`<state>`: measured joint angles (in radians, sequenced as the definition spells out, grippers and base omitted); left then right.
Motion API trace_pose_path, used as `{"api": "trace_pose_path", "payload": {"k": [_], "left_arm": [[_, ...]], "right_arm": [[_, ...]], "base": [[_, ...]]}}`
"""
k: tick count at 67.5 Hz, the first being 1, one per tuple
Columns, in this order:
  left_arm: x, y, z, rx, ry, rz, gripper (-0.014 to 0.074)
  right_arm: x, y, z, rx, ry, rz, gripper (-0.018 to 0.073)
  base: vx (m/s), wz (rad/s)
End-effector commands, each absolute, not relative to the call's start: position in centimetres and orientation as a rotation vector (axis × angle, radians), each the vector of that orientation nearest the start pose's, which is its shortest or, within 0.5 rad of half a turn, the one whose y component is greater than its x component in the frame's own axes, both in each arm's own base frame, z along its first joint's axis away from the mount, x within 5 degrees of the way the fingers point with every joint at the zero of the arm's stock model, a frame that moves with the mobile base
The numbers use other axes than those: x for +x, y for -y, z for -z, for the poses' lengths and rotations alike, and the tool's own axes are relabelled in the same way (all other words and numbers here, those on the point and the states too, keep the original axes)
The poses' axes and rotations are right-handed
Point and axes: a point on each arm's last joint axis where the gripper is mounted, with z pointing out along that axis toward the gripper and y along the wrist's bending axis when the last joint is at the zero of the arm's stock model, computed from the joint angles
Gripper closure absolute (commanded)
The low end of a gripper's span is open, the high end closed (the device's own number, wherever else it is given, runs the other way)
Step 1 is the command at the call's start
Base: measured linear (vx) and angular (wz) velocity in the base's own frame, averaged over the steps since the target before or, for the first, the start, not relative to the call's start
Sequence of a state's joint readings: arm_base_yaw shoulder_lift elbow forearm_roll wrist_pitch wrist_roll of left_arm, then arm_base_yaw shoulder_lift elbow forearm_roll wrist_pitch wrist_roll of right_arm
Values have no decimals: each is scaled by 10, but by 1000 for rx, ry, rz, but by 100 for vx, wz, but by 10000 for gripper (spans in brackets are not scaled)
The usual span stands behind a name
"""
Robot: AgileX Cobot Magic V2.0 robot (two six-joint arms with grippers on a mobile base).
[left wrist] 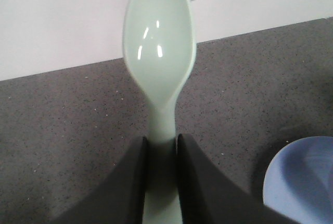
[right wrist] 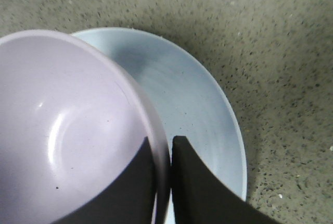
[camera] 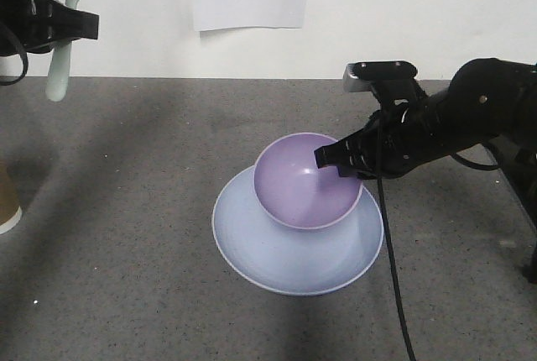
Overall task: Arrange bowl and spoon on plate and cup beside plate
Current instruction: 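Lower the lavender bowl onto the blue plate and open the right gripper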
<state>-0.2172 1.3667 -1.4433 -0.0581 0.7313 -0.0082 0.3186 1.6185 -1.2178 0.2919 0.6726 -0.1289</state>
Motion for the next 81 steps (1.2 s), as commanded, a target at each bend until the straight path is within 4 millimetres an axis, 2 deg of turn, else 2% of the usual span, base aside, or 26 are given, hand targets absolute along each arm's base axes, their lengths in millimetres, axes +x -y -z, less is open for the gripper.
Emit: {"api": "trace_pose_path", "payload": {"k": [1, 17, 39, 49, 63, 81], "left_arm": [[286, 69, -442, 190, -2029, 222, 603], [286, 69, -441, 192, -2043, 221, 603], [286, 69, -441, 191, -2042, 222, 603], [286, 69, -441, 191, -2042, 222, 603], [286, 69, -441, 191, -2039, 222, 603], [286, 69, -441, 191, -2045, 222, 603]], "right_arm": [[330, -126, -290, -325, -2450, -405, 485], [328, -130, -282, -309, -2515, -480, 481], [327, -130, -280, -322, -2530, -478, 463], [329, -134, -273, -329, -2551, -481, 411], [329, -149, -254, -393, -2607, -477, 311], [327, -142, -265, -414, -2570, -395, 221]], "base": [[0, 0], [0, 0], [0, 0], [0, 0], [0, 0], [0, 0]]}}
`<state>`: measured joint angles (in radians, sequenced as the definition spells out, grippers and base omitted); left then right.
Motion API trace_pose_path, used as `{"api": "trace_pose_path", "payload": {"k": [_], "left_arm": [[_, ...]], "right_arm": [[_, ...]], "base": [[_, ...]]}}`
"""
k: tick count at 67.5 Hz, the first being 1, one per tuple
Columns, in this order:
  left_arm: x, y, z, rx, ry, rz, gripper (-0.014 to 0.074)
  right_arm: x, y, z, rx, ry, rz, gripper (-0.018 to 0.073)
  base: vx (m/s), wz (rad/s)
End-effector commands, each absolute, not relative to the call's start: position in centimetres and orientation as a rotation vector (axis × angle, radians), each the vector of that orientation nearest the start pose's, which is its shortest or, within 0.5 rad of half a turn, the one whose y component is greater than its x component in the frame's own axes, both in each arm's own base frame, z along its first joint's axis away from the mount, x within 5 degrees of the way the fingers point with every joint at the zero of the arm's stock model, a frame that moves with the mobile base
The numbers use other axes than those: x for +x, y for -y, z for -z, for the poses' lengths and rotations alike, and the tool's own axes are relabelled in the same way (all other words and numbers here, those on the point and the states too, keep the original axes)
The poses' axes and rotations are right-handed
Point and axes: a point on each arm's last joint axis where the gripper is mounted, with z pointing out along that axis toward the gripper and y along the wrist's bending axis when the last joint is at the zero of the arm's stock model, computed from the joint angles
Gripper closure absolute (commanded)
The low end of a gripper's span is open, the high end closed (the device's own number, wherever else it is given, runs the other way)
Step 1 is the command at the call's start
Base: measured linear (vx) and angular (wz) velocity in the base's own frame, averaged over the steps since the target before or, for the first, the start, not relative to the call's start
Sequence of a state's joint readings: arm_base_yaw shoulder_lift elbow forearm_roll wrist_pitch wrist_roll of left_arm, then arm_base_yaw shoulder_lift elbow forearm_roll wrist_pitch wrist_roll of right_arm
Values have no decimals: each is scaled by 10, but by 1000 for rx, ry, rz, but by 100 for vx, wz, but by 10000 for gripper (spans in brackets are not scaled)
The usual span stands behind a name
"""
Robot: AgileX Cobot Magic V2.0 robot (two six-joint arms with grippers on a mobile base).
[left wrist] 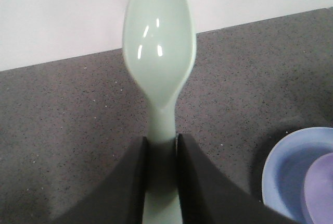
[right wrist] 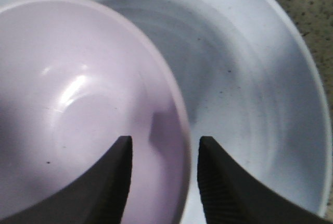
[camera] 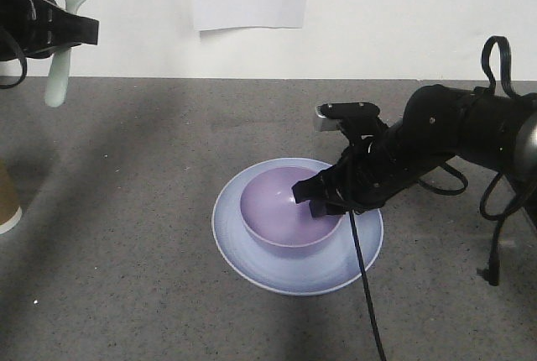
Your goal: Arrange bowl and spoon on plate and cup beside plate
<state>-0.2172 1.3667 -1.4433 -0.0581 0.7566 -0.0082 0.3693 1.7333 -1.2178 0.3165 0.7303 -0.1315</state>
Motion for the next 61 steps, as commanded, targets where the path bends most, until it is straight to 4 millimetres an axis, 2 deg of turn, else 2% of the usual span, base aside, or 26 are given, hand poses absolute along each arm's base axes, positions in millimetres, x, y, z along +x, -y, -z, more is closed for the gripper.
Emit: {"api": "trace_pose_path", "payload": {"k": [1, 9, 20, 30, 37, 48, 61], "left_arm": [[286, 69, -441, 191, -2045, 224, 603], [286, 69, -441, 190, -2042, 226, 603], [286, 69, -442, 189, -2033, 226, 601], [286, 71, -443, 182, -2019, 253, 596], [286, 75, -444, 192, -2009, 312, 594], [282, 87, -443, 351, -1997, 407, 593], [291, 106, -420, 589, -2061, 497, 593]], "right_arm": [[327, -142, -266, -415, -2566, -388, 220], [322, -136, -280, -410, -2527, -343, 219], [311, -124, -309, -389, -2439, -249, 219], [292, -108, -350, -329, -2296, -174, 219], [271, -96, -382, -290, -2172, -158, 219], [235, -82, -420, -260, -2025, -178, 219], [206, -70, -444, -245, -1929, -185, 221]], "base": [[0, 0], [0, 0], [0, 0], [0, 0], [0, 0], [0, 0], [0, 0]]}}
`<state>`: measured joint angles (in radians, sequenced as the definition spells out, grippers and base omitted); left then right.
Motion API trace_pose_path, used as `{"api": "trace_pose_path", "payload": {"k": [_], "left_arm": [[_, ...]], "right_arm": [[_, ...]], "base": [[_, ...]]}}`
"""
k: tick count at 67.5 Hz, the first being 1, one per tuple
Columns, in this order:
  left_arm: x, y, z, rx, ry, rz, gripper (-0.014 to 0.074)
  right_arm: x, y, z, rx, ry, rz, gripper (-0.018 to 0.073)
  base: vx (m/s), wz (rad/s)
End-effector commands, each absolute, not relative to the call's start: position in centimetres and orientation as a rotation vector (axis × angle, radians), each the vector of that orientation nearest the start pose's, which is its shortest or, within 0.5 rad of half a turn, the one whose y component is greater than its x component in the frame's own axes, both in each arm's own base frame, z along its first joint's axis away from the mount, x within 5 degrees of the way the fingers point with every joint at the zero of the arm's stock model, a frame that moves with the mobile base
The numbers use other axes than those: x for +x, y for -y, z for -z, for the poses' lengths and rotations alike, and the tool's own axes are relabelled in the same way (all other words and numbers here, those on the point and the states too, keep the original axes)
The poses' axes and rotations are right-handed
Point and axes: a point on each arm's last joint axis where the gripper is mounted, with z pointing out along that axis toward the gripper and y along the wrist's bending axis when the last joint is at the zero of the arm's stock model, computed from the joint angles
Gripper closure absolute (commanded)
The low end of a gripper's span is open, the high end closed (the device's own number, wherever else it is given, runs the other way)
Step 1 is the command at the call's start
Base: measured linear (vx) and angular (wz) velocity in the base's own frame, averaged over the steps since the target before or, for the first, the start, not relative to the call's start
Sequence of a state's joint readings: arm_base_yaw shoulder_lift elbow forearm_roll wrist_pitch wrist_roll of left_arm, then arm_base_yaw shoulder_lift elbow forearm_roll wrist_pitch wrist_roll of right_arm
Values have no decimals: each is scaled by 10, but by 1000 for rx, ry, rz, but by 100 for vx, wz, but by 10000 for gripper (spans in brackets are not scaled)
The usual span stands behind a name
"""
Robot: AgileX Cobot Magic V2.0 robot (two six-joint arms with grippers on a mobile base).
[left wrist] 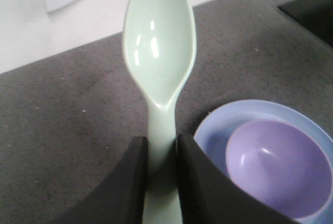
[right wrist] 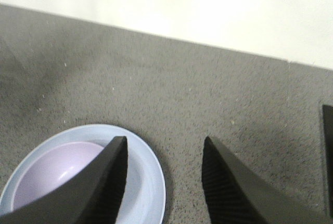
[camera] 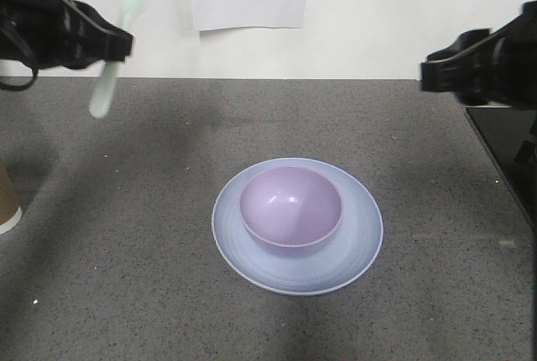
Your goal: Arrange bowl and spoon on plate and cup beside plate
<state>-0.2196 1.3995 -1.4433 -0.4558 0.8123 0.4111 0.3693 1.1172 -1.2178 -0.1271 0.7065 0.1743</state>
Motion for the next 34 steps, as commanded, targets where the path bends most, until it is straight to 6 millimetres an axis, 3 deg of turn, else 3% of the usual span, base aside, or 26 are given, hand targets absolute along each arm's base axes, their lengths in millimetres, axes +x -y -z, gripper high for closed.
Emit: {"api": "trace_pose_path", "payload": {"k": [1, 34], "left_arm": [[292, 109, -418, 609, -2066, 500, 593], [311, 201, -360, 1061, -2258, 519, 593]], "right_arm": [[204, -69, -445, -245, -1926, -185, 221], [194, -62, -438, -252, -2027, -129, 221]], "base": [[0, 0], [0, 0]]}}
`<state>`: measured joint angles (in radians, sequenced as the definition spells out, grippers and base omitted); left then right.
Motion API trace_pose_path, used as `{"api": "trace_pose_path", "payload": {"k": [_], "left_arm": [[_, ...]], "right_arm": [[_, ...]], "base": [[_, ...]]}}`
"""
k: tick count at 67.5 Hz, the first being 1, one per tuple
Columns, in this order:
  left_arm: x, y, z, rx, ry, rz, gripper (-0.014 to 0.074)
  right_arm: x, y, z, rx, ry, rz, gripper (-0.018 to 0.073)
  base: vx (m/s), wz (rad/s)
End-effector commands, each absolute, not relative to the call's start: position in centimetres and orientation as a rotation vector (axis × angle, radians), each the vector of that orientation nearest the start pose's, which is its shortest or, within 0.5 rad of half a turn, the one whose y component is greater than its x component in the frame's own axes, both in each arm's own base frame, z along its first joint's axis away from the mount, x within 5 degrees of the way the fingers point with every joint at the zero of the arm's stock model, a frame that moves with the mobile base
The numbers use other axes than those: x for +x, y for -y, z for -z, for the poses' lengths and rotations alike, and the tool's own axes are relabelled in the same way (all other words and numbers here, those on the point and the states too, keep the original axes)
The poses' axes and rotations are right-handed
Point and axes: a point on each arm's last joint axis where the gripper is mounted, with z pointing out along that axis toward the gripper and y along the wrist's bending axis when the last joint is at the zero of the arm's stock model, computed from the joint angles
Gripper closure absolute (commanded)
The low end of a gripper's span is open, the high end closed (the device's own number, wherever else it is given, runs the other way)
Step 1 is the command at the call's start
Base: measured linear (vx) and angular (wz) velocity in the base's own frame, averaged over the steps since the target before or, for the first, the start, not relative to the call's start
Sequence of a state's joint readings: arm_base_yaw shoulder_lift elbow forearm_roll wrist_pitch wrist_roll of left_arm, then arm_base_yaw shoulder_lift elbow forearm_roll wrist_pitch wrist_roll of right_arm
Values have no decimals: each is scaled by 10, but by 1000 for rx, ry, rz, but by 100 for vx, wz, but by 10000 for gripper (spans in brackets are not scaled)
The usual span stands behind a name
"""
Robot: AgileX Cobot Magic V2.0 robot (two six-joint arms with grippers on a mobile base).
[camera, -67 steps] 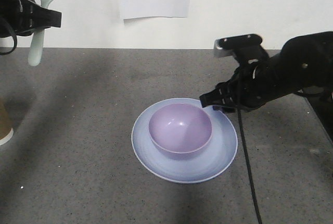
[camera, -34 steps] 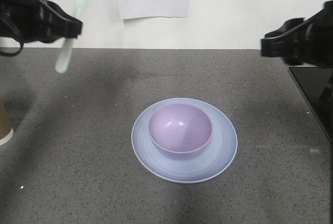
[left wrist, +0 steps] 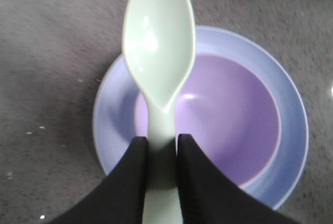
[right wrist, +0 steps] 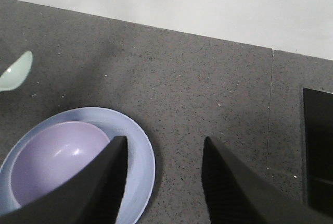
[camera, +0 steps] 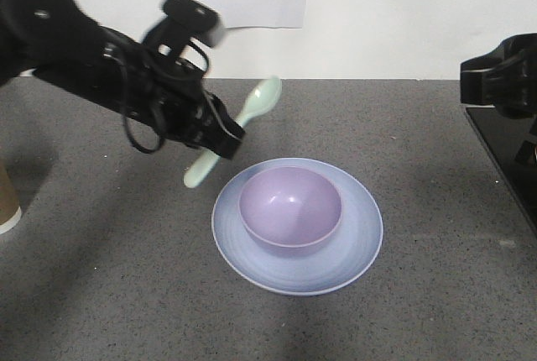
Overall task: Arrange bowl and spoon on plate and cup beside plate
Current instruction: 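Lower the pale green spoon into the bowl with the left gripper and release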
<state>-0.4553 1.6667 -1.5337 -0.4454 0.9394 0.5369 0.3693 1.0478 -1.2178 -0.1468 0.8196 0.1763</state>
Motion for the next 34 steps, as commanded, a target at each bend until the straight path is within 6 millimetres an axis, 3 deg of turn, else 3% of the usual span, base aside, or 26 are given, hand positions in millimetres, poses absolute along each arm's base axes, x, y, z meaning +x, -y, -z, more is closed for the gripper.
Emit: {"api": "trace_pose_path", "payload": {"k": [1, 15, 25, 34], "left_arm": [[312, 203, -358, 1077, -2272, 513, 593], [313, 222, -338, 1293, -2442, 382, 593], [314, 241, -338, 1333, -2427, 312, 593], [316, 251, -336, 1359, -2403, 138, 593]], "right_arm": [[194, -62, -438, -252, -2029, -128, 221], [193, -62, -438, -253, -2036, -124, 221], [193, -62, -438, -253, -2039, -123, 221], [193, -61, -437, -252, -2050, -123, 221]], "base": [[0, 0], [0, 0], [0, 0], [0, 0]]}}
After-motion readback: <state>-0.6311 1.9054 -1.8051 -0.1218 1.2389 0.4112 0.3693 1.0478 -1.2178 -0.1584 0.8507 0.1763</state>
